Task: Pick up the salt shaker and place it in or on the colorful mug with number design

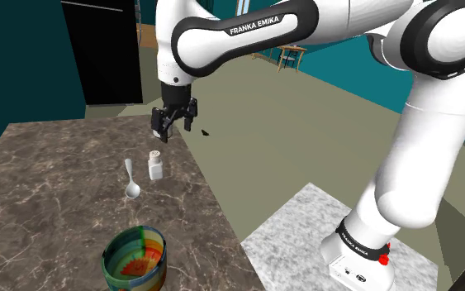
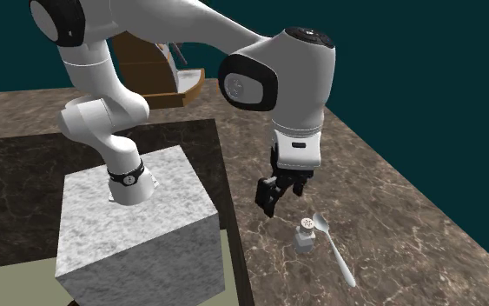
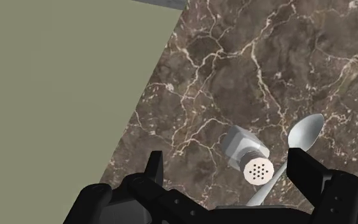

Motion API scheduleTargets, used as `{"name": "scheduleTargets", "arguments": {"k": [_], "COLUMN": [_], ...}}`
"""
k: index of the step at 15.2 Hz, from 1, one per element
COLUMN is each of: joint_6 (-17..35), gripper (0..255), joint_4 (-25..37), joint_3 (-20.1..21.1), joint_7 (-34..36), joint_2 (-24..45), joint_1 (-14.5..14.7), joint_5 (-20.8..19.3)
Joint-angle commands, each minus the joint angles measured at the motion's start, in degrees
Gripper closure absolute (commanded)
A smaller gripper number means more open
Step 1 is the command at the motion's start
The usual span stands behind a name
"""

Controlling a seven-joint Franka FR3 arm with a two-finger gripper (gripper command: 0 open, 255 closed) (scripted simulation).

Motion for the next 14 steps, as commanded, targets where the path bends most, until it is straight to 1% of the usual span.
{"name": "scheduleTargets", "arguments": {"k": [1, 4, 5, 12, 14], "joint_6": [-0.1, -1.1, -1.3, 3.7, 3.7], "gripper": [0, 0, 0, 0, 0], "joint_4": [4.0, 11.5, 12.4, 9.0, 9.0], "joint_3": [0.3, 0.3, 0.2, -0.2, -0.2], "joint_7": [1.7, 3.7, 3.9, 4.5, 4.5], "joint_2": [4.4, 11.5, 12.3, 14.1, 14.1], "joint_1": [1.4, 4.1, 4.4, 4.6, 4.6], "joint_5": [-1.7, -4.1, -4.3, -5.2, -5.2]}}
